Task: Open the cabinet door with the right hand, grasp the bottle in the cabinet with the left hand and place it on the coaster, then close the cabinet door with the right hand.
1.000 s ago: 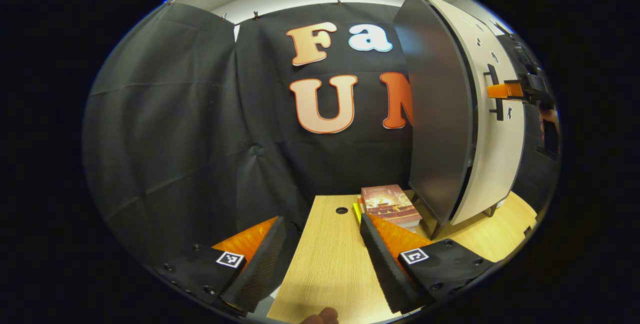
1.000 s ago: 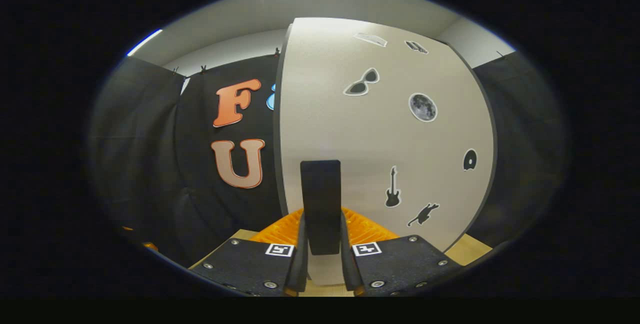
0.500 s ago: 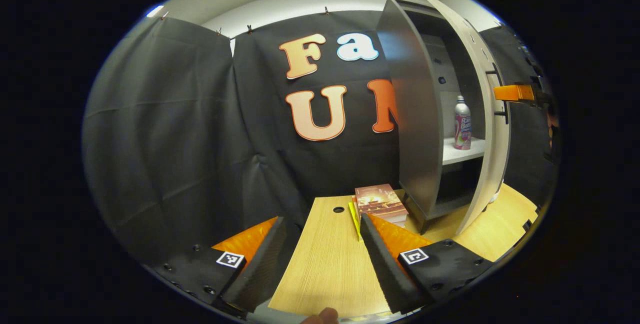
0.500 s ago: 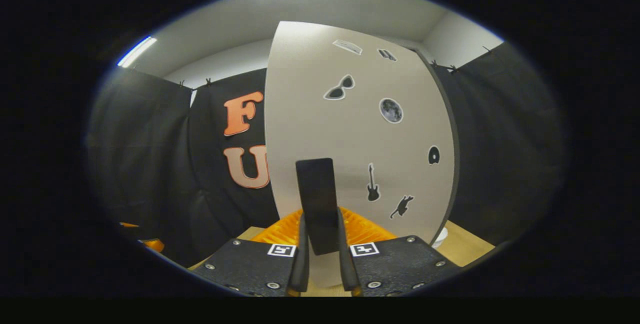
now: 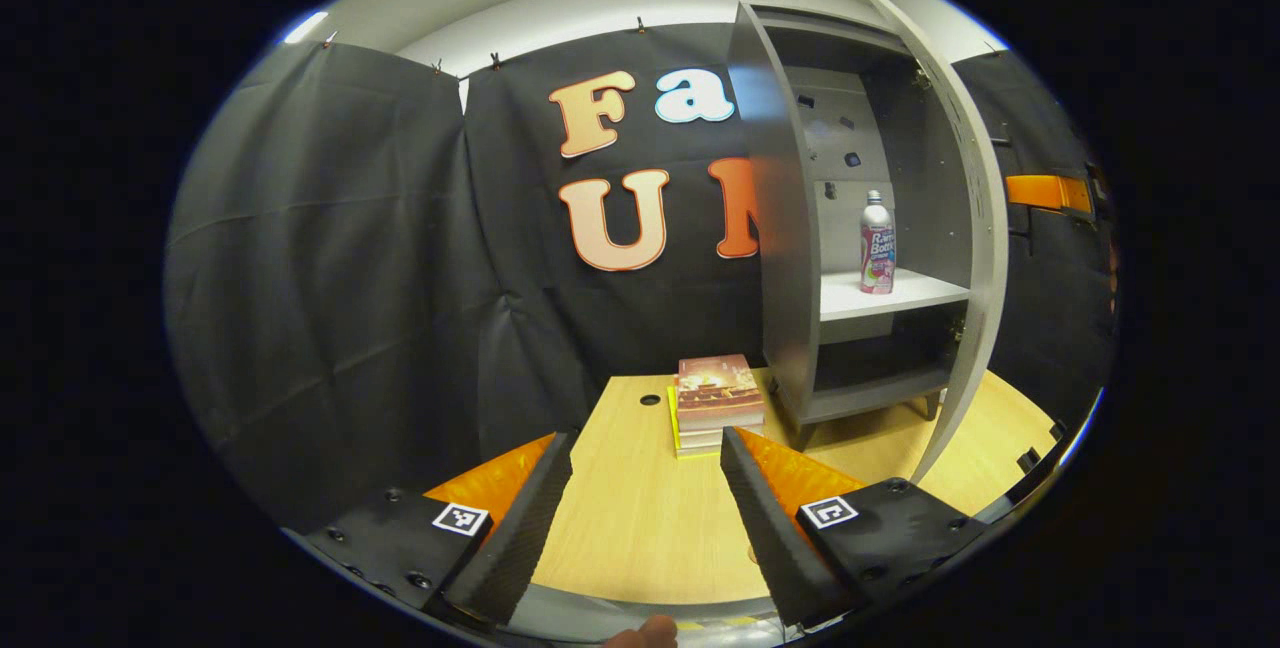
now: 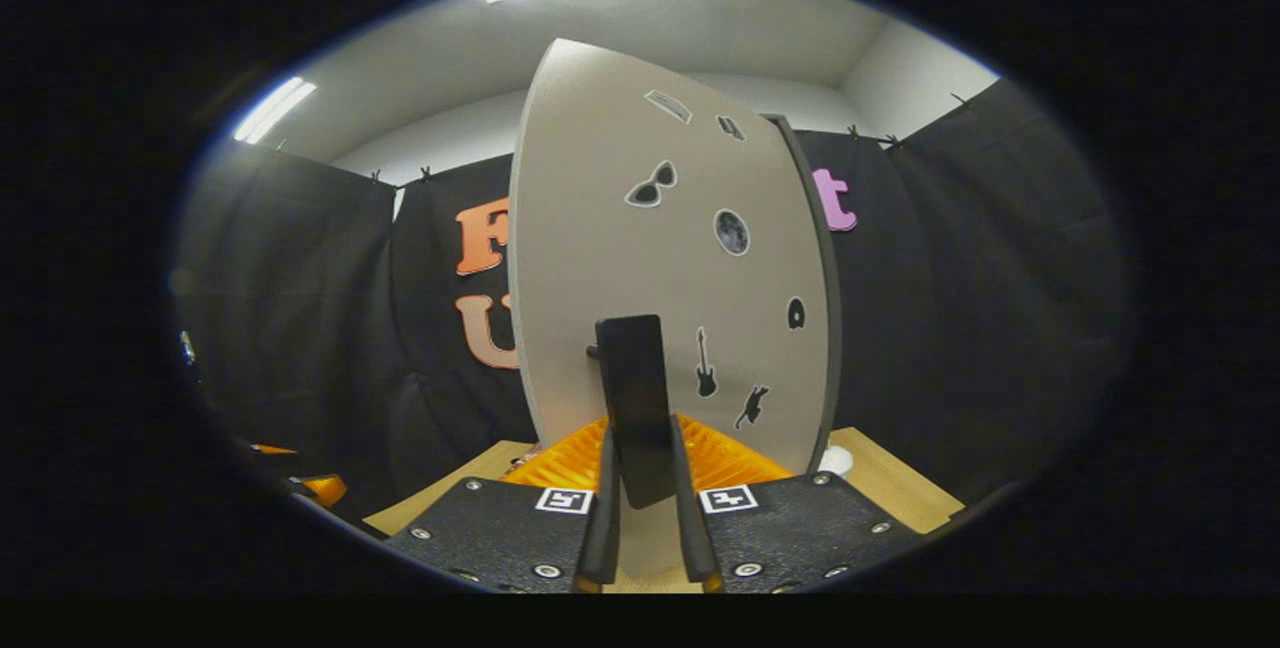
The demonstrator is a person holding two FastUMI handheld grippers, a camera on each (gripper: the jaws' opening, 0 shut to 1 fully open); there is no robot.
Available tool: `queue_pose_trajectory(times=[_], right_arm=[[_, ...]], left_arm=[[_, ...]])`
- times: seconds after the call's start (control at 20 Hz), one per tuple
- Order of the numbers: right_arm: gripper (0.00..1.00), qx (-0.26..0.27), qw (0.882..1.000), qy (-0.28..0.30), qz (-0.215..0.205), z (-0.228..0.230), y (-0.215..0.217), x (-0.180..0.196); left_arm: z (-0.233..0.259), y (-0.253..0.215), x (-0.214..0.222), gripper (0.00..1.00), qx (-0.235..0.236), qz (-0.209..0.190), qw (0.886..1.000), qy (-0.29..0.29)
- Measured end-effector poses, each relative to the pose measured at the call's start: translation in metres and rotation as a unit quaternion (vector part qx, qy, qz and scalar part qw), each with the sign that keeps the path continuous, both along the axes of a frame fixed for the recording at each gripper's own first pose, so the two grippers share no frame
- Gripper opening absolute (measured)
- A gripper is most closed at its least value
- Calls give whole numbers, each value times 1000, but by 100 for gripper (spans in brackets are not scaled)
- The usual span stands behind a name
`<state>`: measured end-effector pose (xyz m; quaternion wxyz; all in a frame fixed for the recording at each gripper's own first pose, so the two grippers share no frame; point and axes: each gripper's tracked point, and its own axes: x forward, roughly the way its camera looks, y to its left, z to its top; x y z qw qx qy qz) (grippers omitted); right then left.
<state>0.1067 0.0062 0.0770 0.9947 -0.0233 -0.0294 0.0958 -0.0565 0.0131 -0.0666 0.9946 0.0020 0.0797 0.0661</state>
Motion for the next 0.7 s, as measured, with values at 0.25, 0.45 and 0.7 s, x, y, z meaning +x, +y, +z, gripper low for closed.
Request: queue_pose_trajectory(times=[0.25, 0.45, 0.7], right_arm=[[24, -7, 999, 0, -39, 3, -67, -32], [24, -12, 999, 2, -50, 5, -115, -47], [24, -14, 998, 1, -64, 12, -155, -49]], left_arm=[[-3, -39, -7, 98, -8, -16, 1000, 7], [-1, -68, -11, 98, -5, -37, 999, 5], [0, -84, -15, 98, -5, -50, 999, 7]])
